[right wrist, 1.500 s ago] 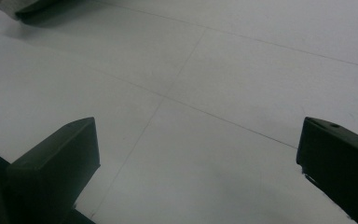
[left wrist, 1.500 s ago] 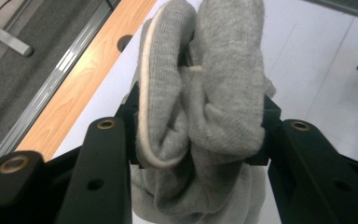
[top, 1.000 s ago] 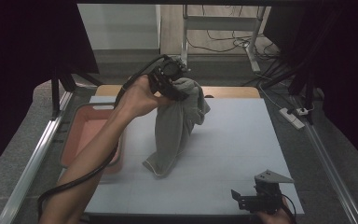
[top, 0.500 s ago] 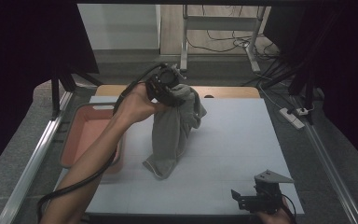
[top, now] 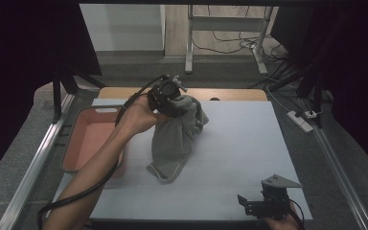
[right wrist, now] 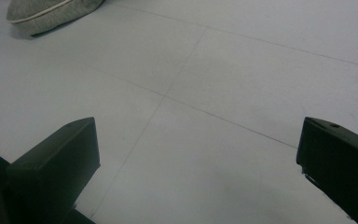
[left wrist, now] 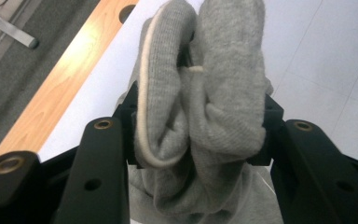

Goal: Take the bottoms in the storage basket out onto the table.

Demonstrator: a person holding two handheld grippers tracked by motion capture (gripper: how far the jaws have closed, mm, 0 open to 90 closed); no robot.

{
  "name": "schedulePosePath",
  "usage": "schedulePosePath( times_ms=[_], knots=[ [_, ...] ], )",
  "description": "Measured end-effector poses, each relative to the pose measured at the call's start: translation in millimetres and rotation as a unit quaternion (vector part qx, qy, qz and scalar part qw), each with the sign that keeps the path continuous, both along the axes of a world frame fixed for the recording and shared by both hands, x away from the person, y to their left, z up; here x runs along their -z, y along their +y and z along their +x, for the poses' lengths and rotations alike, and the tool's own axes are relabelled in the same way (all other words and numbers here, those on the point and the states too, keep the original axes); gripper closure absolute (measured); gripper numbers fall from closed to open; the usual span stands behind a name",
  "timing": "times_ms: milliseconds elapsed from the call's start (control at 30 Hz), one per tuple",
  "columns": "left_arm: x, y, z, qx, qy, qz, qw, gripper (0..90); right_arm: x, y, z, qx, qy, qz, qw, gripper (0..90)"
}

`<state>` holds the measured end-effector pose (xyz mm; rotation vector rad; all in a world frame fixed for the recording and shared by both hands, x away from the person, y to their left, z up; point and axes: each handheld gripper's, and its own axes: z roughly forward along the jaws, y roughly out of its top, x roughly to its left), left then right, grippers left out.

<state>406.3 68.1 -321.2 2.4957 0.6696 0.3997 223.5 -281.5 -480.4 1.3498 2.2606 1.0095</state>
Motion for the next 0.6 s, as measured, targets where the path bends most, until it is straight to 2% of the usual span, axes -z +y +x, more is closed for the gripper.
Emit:
schedulePosePath(
  times_ms=[167, 433, 600],
  knots=[
    [10.6, 3.8, 0.8, -0.005, 0.008, -0.006, 0.9999, 52.6, 0.1, 0.0, 0.1, 0.001, 0.0, 0.0, 1.0, 0.0],
    [28.1, 9.2, 2.9, -0.021, 0.043, -0.028, 0.9985, 52.5, 0.1, 0.1, 0.2, 0.0, -0.001, -0.002, 1.0, 0.0],
    [39.1, 11.9, 4.6, -0.023, 0.053, -0.037, 0.9976, 52.4, 0.0, 0.2, 0.1, 0.001, -0.001, -0.003, 1.0, 0.0]
  ],
)
